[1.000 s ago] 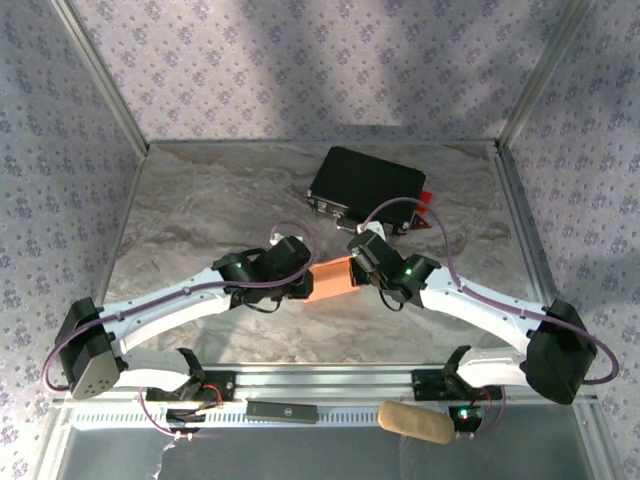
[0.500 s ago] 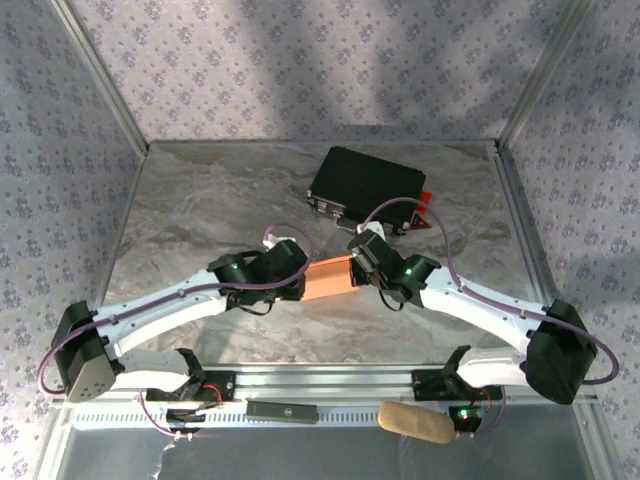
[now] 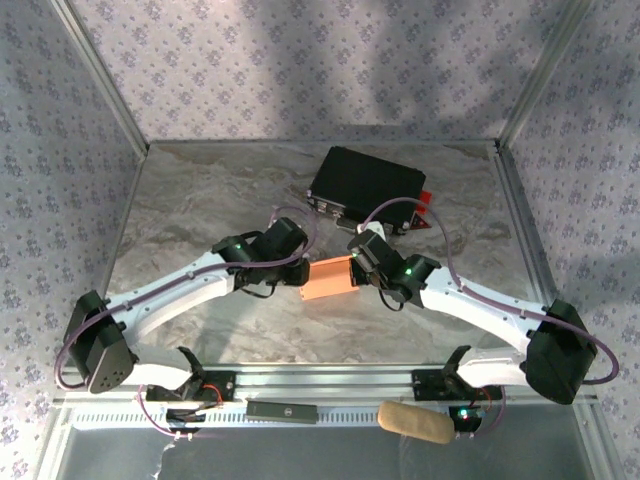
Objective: Fold the paper box
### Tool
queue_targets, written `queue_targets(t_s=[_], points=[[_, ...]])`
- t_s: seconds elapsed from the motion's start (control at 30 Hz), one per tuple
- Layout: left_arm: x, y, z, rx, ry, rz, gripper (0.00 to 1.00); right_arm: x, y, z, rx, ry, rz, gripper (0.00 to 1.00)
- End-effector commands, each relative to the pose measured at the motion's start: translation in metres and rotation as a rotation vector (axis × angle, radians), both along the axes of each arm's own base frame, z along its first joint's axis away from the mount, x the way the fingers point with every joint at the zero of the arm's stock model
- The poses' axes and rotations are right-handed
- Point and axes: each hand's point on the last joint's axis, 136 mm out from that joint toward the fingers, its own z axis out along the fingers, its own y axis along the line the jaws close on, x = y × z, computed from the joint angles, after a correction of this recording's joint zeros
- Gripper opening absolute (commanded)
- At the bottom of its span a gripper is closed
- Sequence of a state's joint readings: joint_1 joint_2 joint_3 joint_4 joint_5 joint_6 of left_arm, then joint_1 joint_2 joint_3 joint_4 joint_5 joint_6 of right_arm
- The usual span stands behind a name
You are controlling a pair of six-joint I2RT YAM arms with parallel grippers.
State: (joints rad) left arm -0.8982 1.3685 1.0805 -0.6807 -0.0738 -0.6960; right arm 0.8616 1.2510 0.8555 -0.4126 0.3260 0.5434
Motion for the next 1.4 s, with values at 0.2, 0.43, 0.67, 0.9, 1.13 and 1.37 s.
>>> queue_targets(t_s=[0.2,0.43,0.67,0.9,1.13,1.37], points=[[-0.005,-0.012,0.000,-0.005,0.014,-0.020,0.30,0.000,-0.002,0.001,-0.002,0.012,-0.015,0.00],[-0.007,-0.016,0.000,0.000,0.008,-0.025,0.27,0.000,-0.002,0.000,-0.002,0.015,-0.017,0.00],[-0.008,-0.016,-0.002,0.010,0.008,-0.020,0.22,0.000,-0.002,0.000,-0.002,0.014,-0.019,0.00],[-0.009,-0.016,0.000,0.004,0.011,-0.010,0.17,0.001,0.000,0.000,-0.002,0.015,-0.016,0.00],[-0.008,-0.018,0.008,-0.013,0.009,-0.002,0.14,0.001,0.002,0.000,0.000,0.021,-0.009,0.00],[-0.007,-0.016,0.009,-0.024,0.022,0.010,0.13,0.000,0.002,0.003,-0.005,0.034,0.002,0.00]])
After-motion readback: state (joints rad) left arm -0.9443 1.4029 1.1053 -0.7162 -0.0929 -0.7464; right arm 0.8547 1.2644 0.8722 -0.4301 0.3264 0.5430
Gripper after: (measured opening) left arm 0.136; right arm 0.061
